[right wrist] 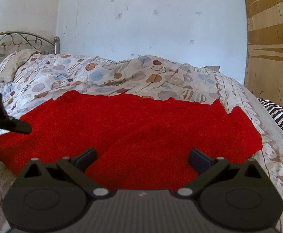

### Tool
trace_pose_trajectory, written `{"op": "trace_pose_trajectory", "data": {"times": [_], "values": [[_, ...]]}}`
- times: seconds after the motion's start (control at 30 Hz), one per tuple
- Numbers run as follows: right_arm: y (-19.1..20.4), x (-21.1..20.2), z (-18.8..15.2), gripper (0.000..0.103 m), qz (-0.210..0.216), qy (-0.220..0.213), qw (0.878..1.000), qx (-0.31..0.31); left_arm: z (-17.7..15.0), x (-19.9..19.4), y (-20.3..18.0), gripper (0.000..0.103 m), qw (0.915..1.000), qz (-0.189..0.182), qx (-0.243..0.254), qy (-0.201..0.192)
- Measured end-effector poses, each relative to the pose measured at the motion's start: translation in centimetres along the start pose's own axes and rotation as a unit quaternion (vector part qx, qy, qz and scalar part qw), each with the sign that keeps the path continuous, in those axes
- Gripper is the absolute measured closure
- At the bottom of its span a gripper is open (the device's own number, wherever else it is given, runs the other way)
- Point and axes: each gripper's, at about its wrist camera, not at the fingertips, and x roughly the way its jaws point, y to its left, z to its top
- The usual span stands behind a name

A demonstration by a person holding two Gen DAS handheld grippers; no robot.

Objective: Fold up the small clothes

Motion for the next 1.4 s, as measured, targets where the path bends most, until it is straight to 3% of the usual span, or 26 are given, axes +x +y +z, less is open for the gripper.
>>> {"op": "trace_pose_trajectory", "data": {"times": [0.17,0.3,0.4,0.47,0.8,1.17,1.4], "values": [[0.0,0.0,0.0,0.0,0.0,0.0,1.0,0.0,0.7,1.4,0.6,0.017,0.999,0.038,-0.021,-0.007],[0.0,0.0,0.0,0.0,0.0,0.0,1.0,0.0,1.4,1.6,2.2,0.022,0.997,0.038,-0.059,-0.034],[0.0,0.0,0.0,0.0,0.0,0.0,1.0,0.0,2.2,2.3,2.3,0.037,0.9971,0.046,-0.048,-0.037],[0.1,0.0,0.0,0.0,0.0,0.0,1.0,0.001,2.6,2.4,2.3,0.052,0.997,0.051,-0.045,-0.037],[0.1,0.0,0.0,0.0,0.0,0.001,1.0,0.0,2.7,2.4,1.7,0.057,0.9967,0.071,-0.025,-0.029],[0.1,0.0,0.0,0.0,-0.001,0.001,1.0,-0.001,3.0,1.8,0.7,0.076,0.9956,0.091,0.002,-0.023],[0.1,0.0,0.0,0.0,-0.001,0.001,1.0,-0.001,3.1,1.5,0.2,0.081,0.9952,0.095,0.01,-0.024]]}}
